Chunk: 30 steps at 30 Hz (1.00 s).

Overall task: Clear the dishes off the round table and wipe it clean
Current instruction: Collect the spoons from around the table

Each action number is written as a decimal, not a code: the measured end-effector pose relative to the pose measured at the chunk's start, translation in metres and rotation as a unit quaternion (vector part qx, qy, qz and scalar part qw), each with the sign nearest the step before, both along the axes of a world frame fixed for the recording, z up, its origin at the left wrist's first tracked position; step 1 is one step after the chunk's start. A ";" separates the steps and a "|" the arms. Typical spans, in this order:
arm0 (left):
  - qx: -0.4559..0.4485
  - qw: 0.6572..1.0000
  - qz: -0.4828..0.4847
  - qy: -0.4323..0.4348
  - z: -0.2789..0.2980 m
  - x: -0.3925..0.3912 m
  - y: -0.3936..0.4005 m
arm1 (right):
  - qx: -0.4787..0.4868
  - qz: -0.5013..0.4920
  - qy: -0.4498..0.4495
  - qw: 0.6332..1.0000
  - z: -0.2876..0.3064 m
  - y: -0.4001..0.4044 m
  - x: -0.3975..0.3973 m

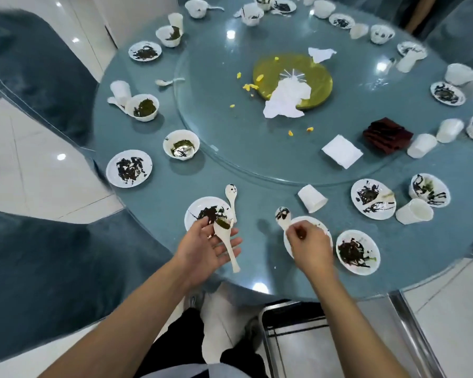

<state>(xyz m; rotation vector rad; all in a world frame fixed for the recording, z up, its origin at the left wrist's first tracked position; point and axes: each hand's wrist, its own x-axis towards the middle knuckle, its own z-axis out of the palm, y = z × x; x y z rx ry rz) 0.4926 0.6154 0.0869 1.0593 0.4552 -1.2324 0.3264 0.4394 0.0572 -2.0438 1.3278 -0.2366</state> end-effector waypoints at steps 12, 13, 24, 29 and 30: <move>0.018 1.000 -0.023 -0.012 -0.002 0.099 0.033 | 0.118 0.062 -0.071 0.989 0.016 0.126 0.150; 0.017 1.000 -0.025 -0.007 -0.002 0.102 0.035 | 0.119 0.062 -0.067 0.989 0.016 0.129 0.155; 0.009 1.000 -0.003 0.020 -0.008 0.119 0.045 | 0.061 0.011 0.016 0.998 -0.008 0.062 0.164; 0.015 0.999 0.030 0.019 -0.008 0.123 0.059 | 0.062 -0.003 0.078 0.995 -0.042 0.017 0.173; 0.015 0.999 0.038 0.019 -0.008 0.123 0.063 | 0.064 -0.005 0.084 0.994 -0.047 0.013 0.177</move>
